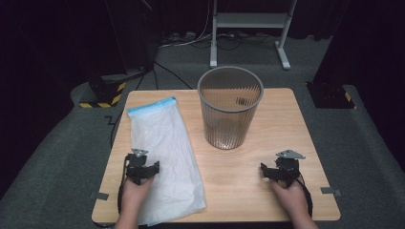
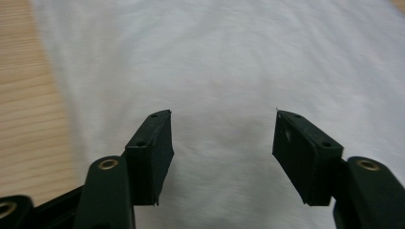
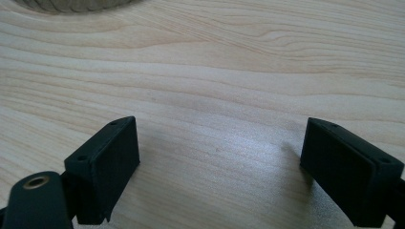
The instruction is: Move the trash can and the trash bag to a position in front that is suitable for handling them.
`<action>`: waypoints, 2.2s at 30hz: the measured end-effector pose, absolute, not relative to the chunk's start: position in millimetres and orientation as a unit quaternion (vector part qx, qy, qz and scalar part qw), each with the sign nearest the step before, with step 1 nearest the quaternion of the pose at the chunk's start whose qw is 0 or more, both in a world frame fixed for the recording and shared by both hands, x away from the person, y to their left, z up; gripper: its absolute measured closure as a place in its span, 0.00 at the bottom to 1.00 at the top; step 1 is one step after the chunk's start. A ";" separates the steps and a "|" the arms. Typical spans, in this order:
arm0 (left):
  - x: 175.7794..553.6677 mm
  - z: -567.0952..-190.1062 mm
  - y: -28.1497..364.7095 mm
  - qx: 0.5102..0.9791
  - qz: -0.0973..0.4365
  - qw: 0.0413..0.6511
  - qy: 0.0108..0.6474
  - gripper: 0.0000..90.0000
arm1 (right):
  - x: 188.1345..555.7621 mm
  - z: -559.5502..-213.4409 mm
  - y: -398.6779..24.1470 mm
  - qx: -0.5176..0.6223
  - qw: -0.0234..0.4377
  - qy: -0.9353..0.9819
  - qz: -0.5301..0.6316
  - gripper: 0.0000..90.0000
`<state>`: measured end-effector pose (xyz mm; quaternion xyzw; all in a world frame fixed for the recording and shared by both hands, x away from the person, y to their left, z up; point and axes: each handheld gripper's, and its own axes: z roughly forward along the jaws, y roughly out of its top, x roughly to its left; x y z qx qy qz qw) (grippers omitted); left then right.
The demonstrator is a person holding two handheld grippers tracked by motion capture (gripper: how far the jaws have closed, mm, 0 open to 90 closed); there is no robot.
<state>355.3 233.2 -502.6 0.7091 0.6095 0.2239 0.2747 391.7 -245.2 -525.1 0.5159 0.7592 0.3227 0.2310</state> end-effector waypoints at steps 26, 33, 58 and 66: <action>354.6 -509.0 261.0 0.717 0.228 0.251 0.609 0.48 | 391.5 -525.0 -245.3 0.513 0.231 0.761 0.324 0.15; 345.0 -497.5 224.1 0.699 0.216 0.316 0.604 0.49 | 392.1 -525.0 -244.1 0.514 0.231 0.760 0.325 0.15; 342.5 -507.3 231.8 0.723 0.250 0.326 0.555 0.46 | 388.3 -523.4 -244.3 0.494 0.232 0.766 0.340 0.37; 331.4 -448.6 207.6 0.671 0.333 0.430 0.503 0.41 | 377.0 -478.9 -237.5 0.456 0.268 0.725 0.441 0.41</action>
